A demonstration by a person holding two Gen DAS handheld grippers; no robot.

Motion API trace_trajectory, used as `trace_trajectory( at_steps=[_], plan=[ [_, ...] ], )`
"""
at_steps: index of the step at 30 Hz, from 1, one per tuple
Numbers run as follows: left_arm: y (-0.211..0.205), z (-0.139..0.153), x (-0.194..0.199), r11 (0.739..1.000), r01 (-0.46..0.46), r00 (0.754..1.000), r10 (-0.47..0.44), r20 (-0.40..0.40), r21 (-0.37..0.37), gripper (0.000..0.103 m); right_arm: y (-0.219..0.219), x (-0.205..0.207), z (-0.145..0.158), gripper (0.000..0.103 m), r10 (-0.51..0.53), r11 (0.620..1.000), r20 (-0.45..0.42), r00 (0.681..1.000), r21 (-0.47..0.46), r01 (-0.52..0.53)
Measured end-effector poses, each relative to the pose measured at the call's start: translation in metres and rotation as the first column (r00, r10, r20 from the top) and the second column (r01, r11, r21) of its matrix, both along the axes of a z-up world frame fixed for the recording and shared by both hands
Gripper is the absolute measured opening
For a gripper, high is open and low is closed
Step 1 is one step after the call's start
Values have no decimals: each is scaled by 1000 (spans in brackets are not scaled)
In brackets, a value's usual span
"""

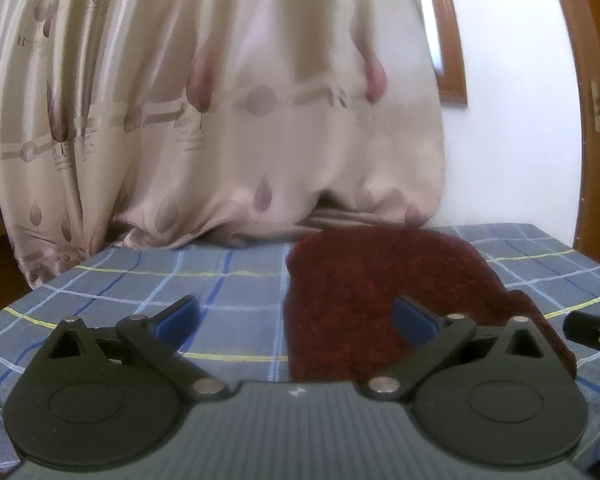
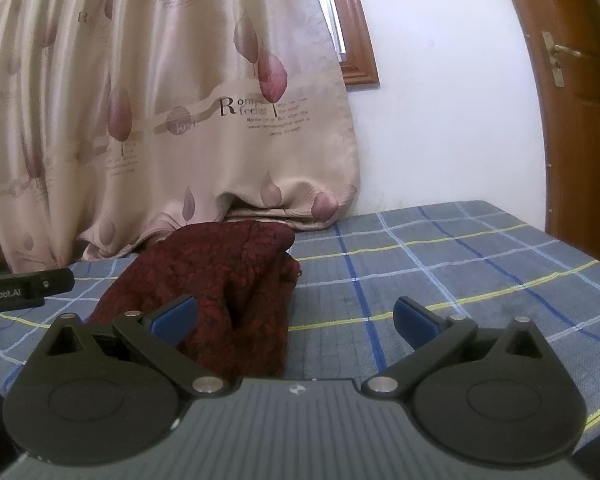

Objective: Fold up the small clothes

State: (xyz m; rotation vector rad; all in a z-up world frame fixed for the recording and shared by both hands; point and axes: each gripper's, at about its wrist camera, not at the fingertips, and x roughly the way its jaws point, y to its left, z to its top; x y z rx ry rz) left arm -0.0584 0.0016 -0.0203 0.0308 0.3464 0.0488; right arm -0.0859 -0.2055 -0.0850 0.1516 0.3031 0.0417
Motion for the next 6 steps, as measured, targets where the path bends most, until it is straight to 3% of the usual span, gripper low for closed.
trace_trajectory(
  at_steps=[6],
  plan=[
    [0, 2, 3, 1000, 11, 999, -12, -31, -23, 103, 1, -1, 0, 103, 4, 1000, -2, 1000, -4, -4]
  ],
)
